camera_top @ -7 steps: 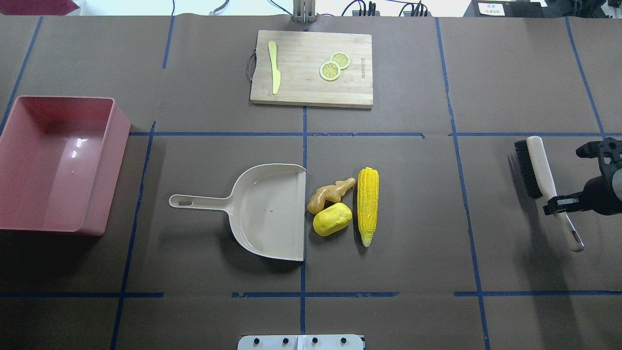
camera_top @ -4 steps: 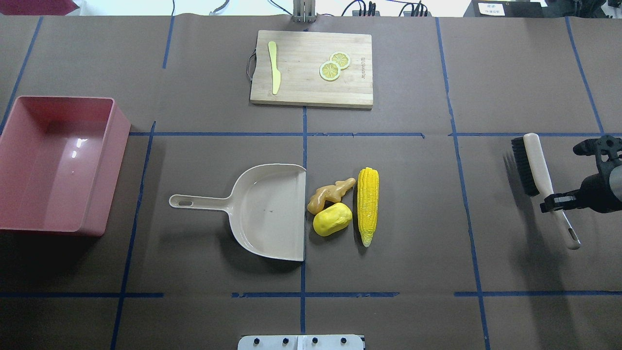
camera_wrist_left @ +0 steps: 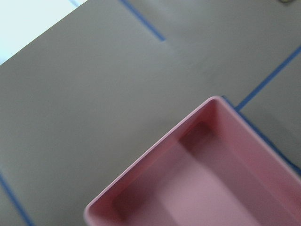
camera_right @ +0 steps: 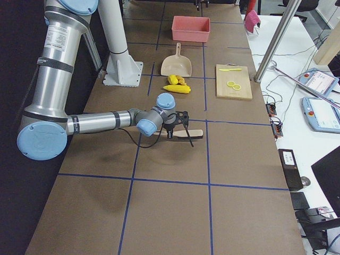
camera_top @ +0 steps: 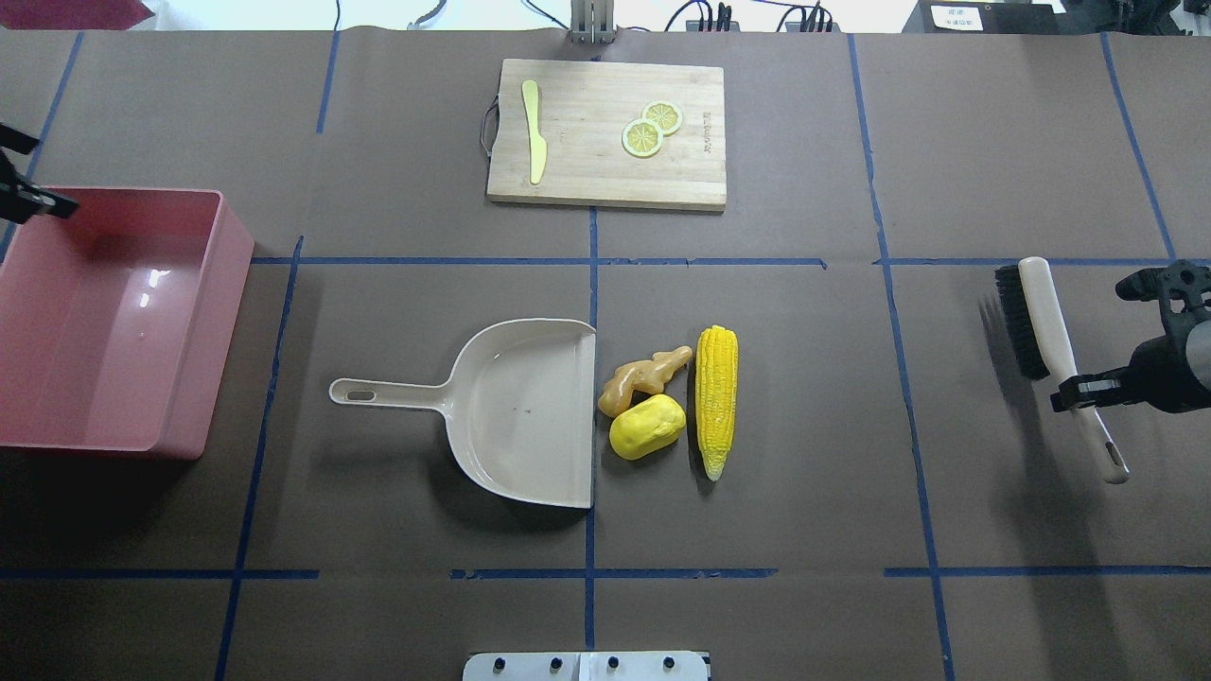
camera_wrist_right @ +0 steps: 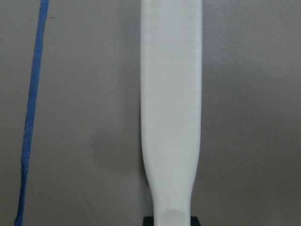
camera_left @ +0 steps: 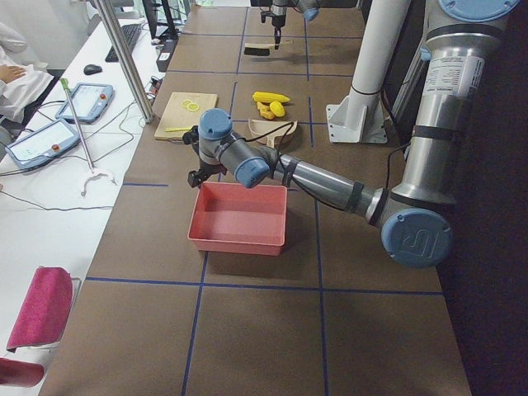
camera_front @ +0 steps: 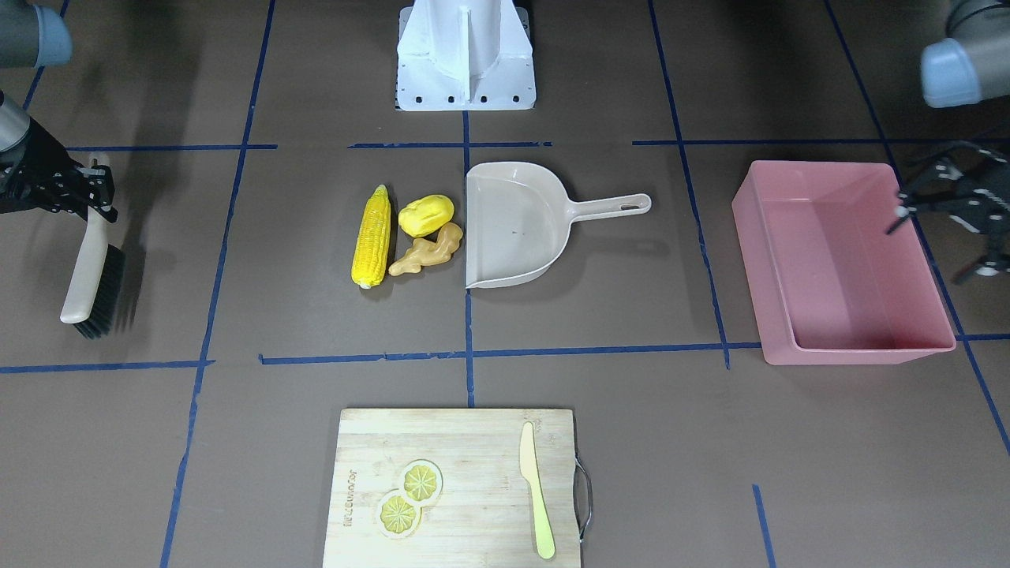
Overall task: Sweep and dump trash into bin
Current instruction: 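Reach the left gripper to the beige dustpan handle and grasp it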
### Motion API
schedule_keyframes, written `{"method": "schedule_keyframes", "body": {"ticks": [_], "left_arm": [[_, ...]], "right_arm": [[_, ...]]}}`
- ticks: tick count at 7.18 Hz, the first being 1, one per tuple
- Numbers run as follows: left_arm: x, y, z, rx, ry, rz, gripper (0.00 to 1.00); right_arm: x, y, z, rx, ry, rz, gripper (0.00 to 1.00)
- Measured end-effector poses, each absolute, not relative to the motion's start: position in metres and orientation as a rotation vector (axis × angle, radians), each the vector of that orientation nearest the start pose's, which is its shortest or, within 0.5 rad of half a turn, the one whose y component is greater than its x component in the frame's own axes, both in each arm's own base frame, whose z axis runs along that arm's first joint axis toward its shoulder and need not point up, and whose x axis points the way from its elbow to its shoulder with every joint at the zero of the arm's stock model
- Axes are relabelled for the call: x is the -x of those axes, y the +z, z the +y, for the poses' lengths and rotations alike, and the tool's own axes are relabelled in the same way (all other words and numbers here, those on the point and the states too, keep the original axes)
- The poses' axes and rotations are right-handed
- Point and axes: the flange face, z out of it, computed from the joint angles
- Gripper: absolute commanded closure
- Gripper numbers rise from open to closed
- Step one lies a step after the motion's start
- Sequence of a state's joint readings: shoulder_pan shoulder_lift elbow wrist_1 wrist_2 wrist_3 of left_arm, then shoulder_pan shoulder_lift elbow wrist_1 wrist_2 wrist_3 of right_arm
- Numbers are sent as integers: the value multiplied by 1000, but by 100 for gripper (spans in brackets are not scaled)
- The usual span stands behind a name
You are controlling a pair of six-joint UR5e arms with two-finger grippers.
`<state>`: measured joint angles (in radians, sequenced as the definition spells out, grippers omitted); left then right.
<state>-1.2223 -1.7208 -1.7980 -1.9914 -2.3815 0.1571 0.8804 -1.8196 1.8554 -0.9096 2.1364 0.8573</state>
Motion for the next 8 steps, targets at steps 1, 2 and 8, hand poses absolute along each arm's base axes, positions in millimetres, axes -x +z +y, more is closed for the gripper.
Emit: {"method": "schedule_keyframes", "body": {"ticks": [1, 2, 8], "left_arm": [[-169, 372, -523, -749, 874, 888, 0], [-208, 342, -508, -782, 963, 925, 0], [-391, 310, -399, -854, 1265, 942, 2]], "right_arm": [[204, 561, -373, -106, -40, -859, 100], [204, 562, -373, -106, -39, -858, 100], [204, 563, -373, -103, -39, -857, 100]]}}
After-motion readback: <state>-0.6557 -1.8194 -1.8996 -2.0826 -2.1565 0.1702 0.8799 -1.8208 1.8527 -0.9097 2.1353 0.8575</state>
